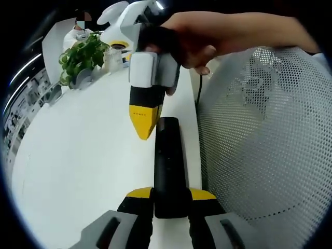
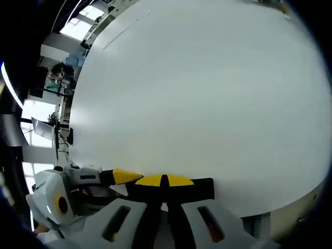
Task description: Press the specified remote control buttons in sequence, fully releasing each button before pressing the next.
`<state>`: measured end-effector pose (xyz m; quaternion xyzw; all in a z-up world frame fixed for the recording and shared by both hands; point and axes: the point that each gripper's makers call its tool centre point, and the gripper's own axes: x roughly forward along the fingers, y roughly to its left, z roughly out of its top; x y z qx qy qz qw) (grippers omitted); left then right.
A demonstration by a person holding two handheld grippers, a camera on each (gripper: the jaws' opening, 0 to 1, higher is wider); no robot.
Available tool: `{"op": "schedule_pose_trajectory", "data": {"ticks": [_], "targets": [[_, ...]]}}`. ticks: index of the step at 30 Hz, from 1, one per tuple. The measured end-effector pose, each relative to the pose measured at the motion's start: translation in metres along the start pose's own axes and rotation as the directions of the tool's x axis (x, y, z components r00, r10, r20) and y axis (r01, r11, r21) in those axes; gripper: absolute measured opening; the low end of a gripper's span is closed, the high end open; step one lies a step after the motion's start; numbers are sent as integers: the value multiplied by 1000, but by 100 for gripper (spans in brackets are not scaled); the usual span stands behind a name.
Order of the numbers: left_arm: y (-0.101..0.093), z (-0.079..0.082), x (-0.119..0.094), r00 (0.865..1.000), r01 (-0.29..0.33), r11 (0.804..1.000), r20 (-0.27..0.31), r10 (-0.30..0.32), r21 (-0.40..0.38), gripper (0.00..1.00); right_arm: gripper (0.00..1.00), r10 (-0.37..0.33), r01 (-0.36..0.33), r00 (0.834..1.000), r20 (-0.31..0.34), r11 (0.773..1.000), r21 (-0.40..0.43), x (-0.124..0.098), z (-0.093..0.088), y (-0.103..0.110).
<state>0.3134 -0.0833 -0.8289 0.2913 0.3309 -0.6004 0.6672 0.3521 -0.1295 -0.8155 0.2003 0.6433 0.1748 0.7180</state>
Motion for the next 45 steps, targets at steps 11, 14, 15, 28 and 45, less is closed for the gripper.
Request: {"op": "schedule_pose_trajectory", "data": {"ticks": [11, 14, 15, 28, 45], "targets": [[0, 0, 1, 1000, -1, 1000, 1, 1, -1, 25, 0, -22, 17, 997, -79, 998, -64, 8, -14, 4], [0, 0, 0, 1000, -2, 1000, 1, 2, -2, 25, 0, -24, 18, 996, -83, 997, -80, 10, -15, 5], [0, 0, 0, 1000, -2, 1000, 1, 2, -2, 25, 0, -20, 13, 996, -89, 997, -80, 10, -16, 6], [1, 1, 0, 1000, -9, 1000, 10, 9, -13, 25, 0, -52, 41, 997, -53, 982, -185, 13, -15, 6], [2, 1, 0, 1000, -13, 1000, 11, 13, -20, 24, 0, -47, 39, 997, -55, 989, -139, 12, -13, 6]]}}
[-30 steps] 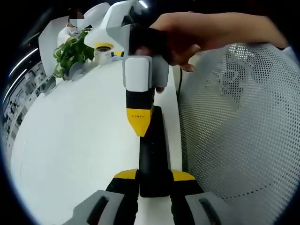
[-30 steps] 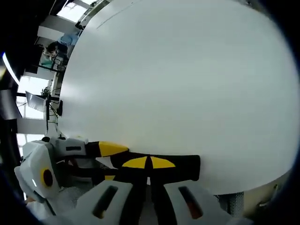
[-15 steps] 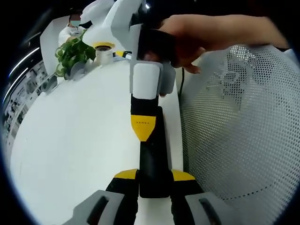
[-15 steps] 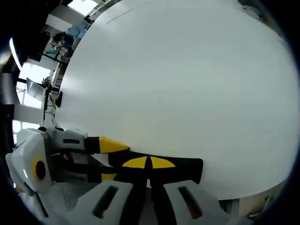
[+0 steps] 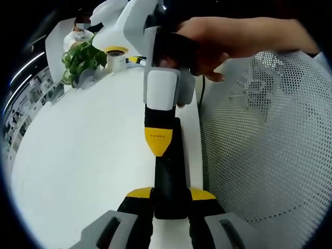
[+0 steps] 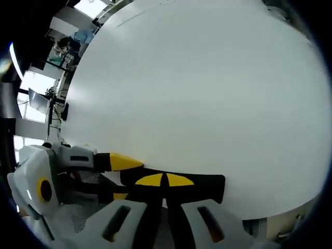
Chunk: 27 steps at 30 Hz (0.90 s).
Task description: Press the specified remote control buttons in sequence, fully releasing each button before pressing the next.
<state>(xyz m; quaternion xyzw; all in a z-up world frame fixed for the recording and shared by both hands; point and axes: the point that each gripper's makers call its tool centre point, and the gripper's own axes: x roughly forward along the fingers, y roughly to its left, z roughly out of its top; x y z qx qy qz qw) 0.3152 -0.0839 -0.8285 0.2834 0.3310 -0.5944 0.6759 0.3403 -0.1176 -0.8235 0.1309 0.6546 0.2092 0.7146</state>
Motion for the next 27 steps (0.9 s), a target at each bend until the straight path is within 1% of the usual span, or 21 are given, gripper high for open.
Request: {"op": "schedule_pose_trajectory", "data": {"ticks": [2, 3, 7, 9, 11, 13, 17, 21, 23, 27], "targets": [[0, 0, 0, 1000, 2, 1000, -2, -2, 4, 24, 0, 0, 0, 1000, -23, 1000, -6, -1, -2, 2], [0, 0, 0, 1000, 3, 1000, -3, -3, 5, 24, 0, -2, 1, 1000, -22, 1000, -12, -2, -2, 4], [3, -1, 0, 1000, -6, 1000, -5, 6, -8, 24, 0, -4, 4, 1000, -4, 1000, -17, -7, 1, 4], [5, -1, 0, 1000, -13, 1000, -2, 13, -12, 24, 0, -6, 6, 1000, 3, 1000, -8, -10, 2, 3], [5, -1, -1, 1000, -16, 1000, -4, 16, -17, 24, 0, 0, 0, 999, 33, 1000, 5, -15, 7, 3], [6, -1, -1, 1000, -22, 1000, -3, 22, -22, 24, 0, 6, -7, 999, 36, 1000, 17, -16, 7, 2], [10, -2, -1, 999, -34, 999, -9, 34, -35, 24, 0, 10, -10, 1000, 5, 999, 34, -12, 2, 2], [13, -3, -2, 999, -42, 998, -12, 42, -46, 24, 0, -12, 12, 999, -32, 1000, 6, -6, -4, 3], [12, -3, -2, 999, -43, 998, -11, 42, -49, 24, 0, -24, 24, 999, -33, 1000, -11, -5, -4, 2], [11, -3, -2, 999, -45, 998, -10, 45, -52, 24, 0, -17, 17, 1000, -23, 1000, -19, -6, -3, 3]]}}
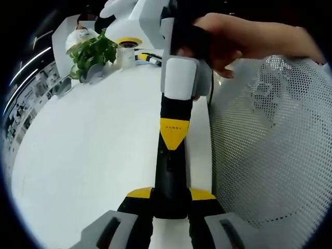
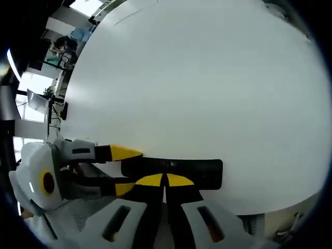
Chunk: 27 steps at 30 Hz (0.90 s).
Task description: Press the specified remote control buttons in sequence, fully releasing each button before pressing the next.
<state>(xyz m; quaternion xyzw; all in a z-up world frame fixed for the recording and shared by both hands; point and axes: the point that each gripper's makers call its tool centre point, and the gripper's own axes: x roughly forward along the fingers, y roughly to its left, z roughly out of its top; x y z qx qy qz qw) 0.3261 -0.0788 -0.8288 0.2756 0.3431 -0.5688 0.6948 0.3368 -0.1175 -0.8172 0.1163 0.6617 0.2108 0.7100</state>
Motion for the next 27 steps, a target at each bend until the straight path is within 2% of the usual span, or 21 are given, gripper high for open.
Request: {"op": "schedule_pose_trajectory", "data": {"ticks": [6, 12, 19, 24, 27], "targets": [[0, 0, 1, 1000, -4, 1000, 2, 4, -4, 24, 0, -5, 5, 1000, -17, 1000, -28, 5, -1, 2], [1, 1, 1, 1000, -5, 1000, 3, 5, -6, 25, 0, -62, 58, 998, -29, 991, -122, 6, -2, 2], [0, 1, 1, 1000, -5, 1000, 5, 5, -6, 25, 0, -54, 49, 998, -31, 990, -133, 6, -2, 0], [0, 1, 1, 1000, -3, 1000, 10, 3, -1, 25, 0, -23, 21, 999, -25, 997, -76, 6, -2, -1], [0, 1, 1, 1000, -2, 1000, 10, 2, 0, 24, 0, -53, 48, 998, -44, 993, -109, 7, -2, 1]]}}
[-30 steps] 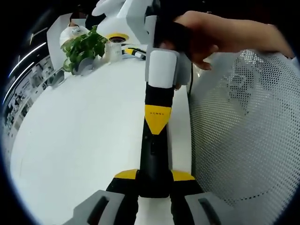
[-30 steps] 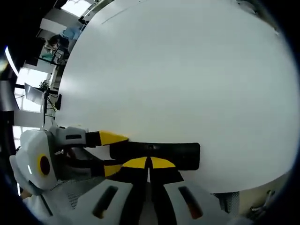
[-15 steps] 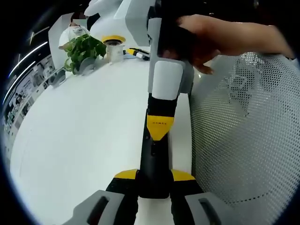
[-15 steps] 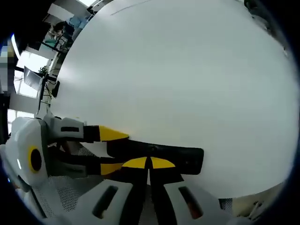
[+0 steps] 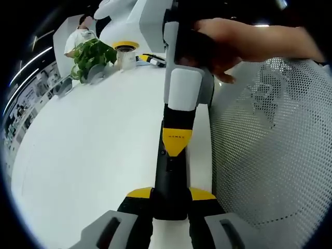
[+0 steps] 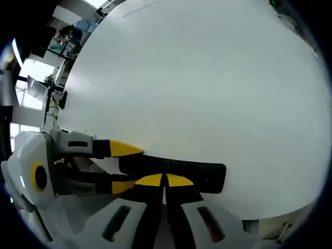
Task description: Press the specified remote control buttons in sequence, fully releasing each button before pressing the next.
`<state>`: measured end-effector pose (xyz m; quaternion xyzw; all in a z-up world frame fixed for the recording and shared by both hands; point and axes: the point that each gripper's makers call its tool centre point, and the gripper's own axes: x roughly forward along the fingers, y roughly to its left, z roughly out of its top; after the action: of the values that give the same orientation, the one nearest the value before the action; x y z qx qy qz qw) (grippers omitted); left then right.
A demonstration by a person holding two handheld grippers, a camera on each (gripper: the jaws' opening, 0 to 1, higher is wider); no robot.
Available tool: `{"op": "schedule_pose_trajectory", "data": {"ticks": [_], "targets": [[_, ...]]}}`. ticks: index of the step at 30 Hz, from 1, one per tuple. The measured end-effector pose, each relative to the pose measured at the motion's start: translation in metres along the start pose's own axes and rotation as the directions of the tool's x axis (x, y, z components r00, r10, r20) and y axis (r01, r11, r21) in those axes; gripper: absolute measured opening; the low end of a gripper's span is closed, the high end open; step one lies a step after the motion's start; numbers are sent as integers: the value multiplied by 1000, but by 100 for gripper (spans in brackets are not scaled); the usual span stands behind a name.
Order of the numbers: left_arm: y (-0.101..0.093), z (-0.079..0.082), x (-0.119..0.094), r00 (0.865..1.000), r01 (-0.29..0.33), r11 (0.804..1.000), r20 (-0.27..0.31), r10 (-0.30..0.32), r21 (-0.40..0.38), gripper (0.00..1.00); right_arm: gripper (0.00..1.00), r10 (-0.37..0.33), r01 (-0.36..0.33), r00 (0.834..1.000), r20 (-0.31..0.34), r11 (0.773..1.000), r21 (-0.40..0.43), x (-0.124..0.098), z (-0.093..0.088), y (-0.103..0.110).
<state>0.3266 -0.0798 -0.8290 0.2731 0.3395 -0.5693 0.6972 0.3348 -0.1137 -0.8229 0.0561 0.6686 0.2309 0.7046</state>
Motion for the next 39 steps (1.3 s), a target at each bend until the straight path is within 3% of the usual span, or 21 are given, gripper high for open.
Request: {"op": "schedule_pose_trajectory", "data": {"ticks": [4, 8, 10, 13, 18, 39], "targets": [[0, 0, 0, 1000, -2, 1000, 2, 2, -3, 24, 0, -55, 55, 998, -6, 997, -55, 1, 0, 0], [0, 0, 0, 1000, -3, 1000, 7, 3, -5, 24, 0, -29, 30, 999, 30, 999, -40, -1, -1, -2], [0, 0, 0, 1000, -3, 1000, 7, 3, -3, 24, 0, 2, -3, 999, 34, 1000, 27, -1, 0, -1], [0, 0, 0, 1000, -2, 1000, 5, 2, 0, 24, 0, 7, -8, 999, 31, 999, 39, -1, 0, -2], [0, 0, 0, 1000, -1, 1000, 3, 1, 2, 25, 0, -8, 9, 999, -37, 1000, 15, 1, -10, 2], [-1, 1, 0, 1000, 5, 1000, 7, -5, 5, 25, 0, -23, 21, 998, -61, 999, -35, 3, -13, 0]]}}
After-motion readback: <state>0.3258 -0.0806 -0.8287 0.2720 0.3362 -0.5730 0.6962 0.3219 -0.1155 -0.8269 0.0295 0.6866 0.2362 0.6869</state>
